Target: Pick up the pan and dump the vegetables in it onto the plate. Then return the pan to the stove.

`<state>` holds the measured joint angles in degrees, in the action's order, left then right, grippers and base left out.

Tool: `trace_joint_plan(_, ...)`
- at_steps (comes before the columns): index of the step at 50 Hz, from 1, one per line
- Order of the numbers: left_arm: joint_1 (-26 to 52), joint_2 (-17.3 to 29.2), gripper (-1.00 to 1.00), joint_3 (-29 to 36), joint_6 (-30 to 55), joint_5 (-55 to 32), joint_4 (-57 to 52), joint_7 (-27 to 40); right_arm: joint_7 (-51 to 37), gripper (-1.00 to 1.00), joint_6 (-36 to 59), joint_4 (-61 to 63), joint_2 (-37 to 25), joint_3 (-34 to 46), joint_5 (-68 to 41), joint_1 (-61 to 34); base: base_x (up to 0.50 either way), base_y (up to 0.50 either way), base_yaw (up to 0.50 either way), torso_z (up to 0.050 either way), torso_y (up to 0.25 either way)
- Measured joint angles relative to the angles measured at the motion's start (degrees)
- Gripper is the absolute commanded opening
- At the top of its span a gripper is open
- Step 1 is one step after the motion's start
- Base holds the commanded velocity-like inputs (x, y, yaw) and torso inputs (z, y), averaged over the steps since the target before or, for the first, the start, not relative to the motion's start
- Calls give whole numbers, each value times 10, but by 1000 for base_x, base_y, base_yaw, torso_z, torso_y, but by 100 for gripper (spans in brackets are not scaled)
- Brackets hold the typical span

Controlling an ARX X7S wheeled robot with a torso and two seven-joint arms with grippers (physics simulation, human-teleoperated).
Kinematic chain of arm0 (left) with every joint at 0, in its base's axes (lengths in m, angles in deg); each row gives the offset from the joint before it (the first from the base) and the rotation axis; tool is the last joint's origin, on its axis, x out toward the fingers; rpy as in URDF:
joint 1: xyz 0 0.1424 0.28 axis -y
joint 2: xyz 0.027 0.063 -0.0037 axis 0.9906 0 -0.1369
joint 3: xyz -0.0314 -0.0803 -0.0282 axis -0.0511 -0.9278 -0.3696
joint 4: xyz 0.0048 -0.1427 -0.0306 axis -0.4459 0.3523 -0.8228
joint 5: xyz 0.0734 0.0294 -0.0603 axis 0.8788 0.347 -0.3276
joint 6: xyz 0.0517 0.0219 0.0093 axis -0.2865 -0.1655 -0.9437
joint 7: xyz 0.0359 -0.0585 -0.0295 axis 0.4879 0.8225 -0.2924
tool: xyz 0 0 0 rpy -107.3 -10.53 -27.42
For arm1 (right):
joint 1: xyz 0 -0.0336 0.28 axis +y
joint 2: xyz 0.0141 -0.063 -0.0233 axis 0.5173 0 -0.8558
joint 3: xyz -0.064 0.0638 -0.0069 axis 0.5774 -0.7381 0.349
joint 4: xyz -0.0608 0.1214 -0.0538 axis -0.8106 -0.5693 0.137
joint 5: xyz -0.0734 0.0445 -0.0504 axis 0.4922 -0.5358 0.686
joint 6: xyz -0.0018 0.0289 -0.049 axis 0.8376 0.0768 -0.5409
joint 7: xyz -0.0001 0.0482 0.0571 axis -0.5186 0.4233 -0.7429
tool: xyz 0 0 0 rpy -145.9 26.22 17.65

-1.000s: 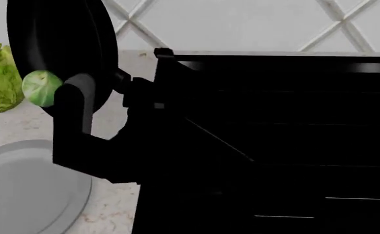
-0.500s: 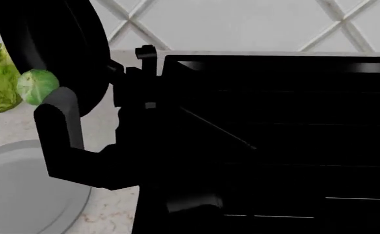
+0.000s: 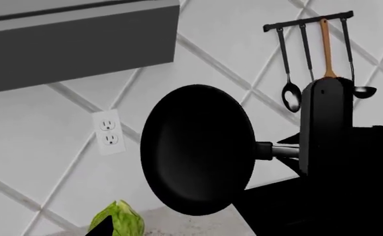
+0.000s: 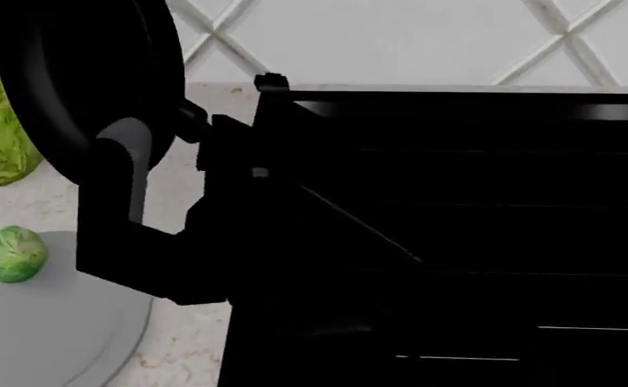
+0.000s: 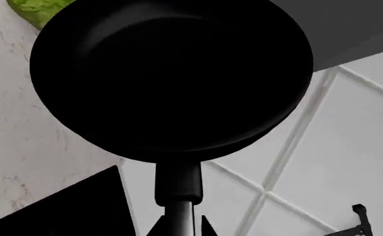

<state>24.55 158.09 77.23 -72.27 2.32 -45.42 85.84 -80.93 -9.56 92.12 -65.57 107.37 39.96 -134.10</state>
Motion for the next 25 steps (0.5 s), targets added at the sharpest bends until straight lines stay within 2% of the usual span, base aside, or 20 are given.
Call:
trace_joint_plan(10,-3,0,100,3,0,3,0,-1,6,-100,-24,6,-2,-146,-47,57,0,0,0,1,3)
trace_joint_plan(17,-1,0,100,2,2,0,0,-3,18,-100,-11,42,0,-226,-76,84,-154,-500,0,0,1)
trace_joint_plan(25,-1,0,100,2,4,-2,0,-4,25,-100,3,67,-4,-271,-78,98,-125,-500,0,1,1)
